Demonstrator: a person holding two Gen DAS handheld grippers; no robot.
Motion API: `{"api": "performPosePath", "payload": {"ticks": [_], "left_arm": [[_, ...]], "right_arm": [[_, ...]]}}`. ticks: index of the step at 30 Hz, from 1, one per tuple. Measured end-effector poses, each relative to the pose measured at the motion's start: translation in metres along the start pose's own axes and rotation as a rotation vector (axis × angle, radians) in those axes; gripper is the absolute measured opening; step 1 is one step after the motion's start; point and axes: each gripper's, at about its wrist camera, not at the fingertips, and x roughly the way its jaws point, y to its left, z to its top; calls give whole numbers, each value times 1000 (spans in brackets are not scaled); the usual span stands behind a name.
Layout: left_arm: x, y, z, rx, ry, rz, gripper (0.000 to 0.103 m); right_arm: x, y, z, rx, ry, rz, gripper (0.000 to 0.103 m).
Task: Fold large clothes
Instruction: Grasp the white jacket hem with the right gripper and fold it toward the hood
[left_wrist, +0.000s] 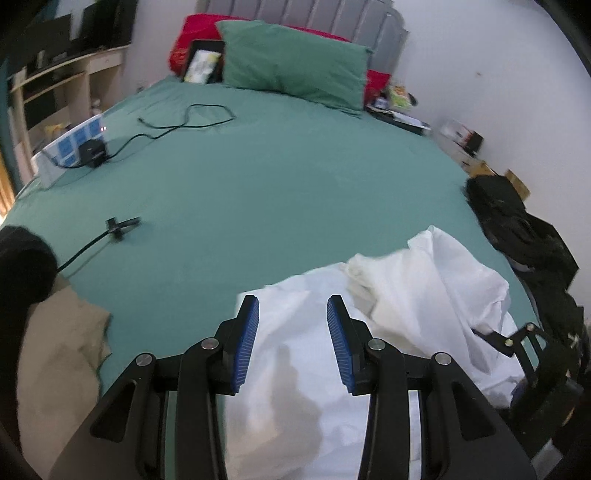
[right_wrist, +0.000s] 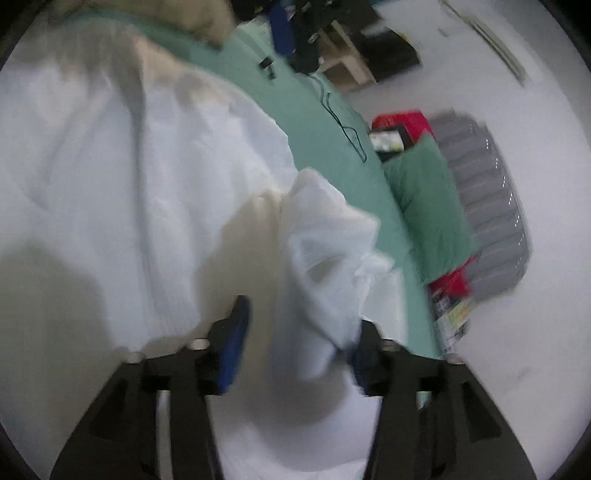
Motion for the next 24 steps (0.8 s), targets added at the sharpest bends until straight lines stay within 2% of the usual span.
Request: {"api": "performPosePath", "payload": {"ticks": [2,5,8,10,13,15,17,20,24], "left_arm": [[0,-8,2,9,-18,-45,41],[2,-24,2,19,-35,-120,41],[12,-45,-3,20,0,-198,42],[17,-58,-12,33,34,-236,44],[23,-71,-26,65,82,-246,44],[24,-77,-34,66,106,-259,44],[23,-80,-38,67,112,-277,45],[24,-85,-43,100,112,-249,45],[23,-81,-47,86,124,-251,45]], "right_arm": [[-15,-10,-20,106,6,44,75],[-25,-17,-39,259,18,118,77],[-41,-37,-47,431,-13,161,77],[-53,-43,-52,481,-27,147,77],[-66,-69,-62,575,-41,157,77],[-59,-96,-69,679,-34,207,77],[-53,-127,-81,806,0,228,77],[-33,-174,-90,954,107,193,77],[29,-231,-90,1164,326,305,77]]}}
